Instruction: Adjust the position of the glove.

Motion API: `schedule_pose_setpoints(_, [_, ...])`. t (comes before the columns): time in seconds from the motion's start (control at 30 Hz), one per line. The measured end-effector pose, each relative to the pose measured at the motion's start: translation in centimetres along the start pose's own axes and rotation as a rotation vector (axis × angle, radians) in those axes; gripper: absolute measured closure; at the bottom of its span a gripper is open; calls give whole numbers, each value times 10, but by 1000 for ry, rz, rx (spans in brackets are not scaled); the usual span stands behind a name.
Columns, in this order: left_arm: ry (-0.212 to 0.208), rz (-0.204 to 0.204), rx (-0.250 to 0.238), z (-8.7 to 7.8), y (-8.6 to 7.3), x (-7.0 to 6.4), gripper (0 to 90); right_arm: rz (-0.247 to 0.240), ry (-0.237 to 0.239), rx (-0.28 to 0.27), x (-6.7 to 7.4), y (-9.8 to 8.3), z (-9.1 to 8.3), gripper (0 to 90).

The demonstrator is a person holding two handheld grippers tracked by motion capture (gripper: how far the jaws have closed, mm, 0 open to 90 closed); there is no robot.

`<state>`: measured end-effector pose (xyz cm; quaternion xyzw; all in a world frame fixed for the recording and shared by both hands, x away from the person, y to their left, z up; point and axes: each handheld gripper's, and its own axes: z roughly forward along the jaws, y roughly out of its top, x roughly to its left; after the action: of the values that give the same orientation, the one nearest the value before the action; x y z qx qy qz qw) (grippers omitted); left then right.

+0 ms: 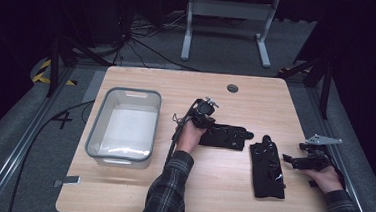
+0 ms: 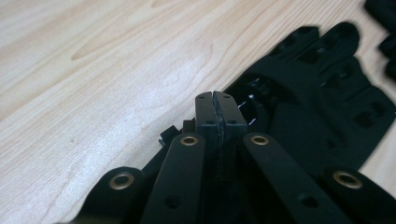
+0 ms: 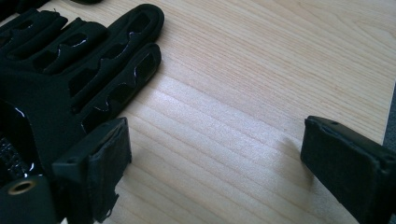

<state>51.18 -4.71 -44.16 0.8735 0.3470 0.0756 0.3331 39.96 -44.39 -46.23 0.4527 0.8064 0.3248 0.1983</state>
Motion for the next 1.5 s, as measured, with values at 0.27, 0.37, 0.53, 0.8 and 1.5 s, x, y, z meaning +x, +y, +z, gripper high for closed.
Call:
schedule_pose_setpoints(0.27, [24, 9, 42, 0, -8, -4, 899, 0, 0, 0, 0, 0, 0, 92])
schedule_pose_setpoints(0.37, [28, 4, 47, -5, -16, -9, 899, 0, 0, 0, 0, 0, 0, 92])
schedule_pose_setpoints(0.53, [33, 4, 59, -15, -28, -21, 899, 0, 0, -1, 0, 0, 0, 92])
schedule_pose_setpoints(0.8, [23, 48, 102, -31, -47, -41, 899, 0, 0, -1, 0, 0, 0, 92])
schedule_pose_setpoints(1.5, [-188, 111, 69, -49, -89, -91, 898, 0, 0, 0, 0, 0, 0, 92])
